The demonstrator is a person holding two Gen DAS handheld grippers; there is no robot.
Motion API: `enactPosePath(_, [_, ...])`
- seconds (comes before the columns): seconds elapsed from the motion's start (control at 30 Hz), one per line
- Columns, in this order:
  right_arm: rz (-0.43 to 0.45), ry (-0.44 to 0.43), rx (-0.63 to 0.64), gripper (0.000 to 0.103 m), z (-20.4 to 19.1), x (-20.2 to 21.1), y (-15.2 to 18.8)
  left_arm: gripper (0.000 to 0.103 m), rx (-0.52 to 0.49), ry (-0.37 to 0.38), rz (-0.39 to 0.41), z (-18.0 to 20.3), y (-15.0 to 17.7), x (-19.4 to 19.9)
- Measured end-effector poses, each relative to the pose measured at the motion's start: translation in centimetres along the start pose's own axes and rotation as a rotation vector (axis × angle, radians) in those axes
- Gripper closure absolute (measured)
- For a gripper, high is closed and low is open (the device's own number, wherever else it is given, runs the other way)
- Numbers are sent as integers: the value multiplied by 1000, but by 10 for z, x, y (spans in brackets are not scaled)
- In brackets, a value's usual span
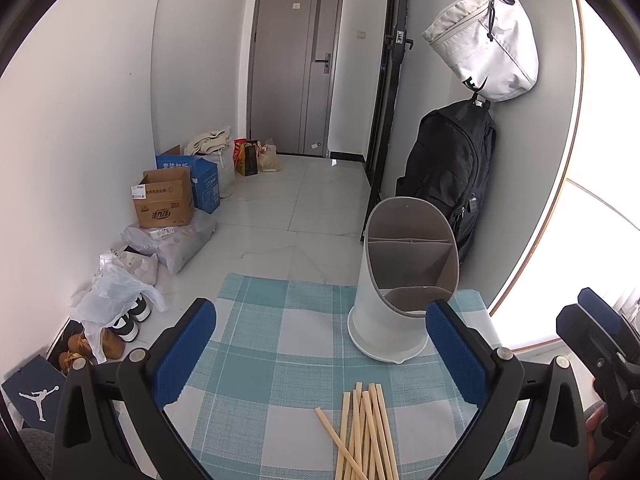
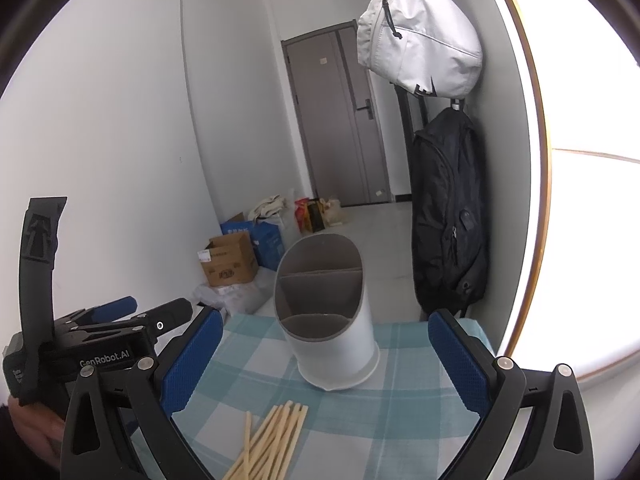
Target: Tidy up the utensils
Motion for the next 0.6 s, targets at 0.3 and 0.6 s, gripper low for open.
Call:
enactPosePath(0.3, [-1, 6, 1, 0, -1, 0, 1, 1, 11, 5, -13, 0, 1, -1])
enactPosePath(0.6, [-8, 12, 1, 0, 0, 0, 1, 1, 21, 17, -35, -2, 2, -6])
Point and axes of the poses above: each gripper's, at about its wrist camera, not at the fingertips, and x roughly against the way its jaws point, z to its right, y to its underside, the point moved 1 cm from there along -x, roughly the way its jaws point, and after that the axes turned 14 degrees about y, right-handed, at the moved point
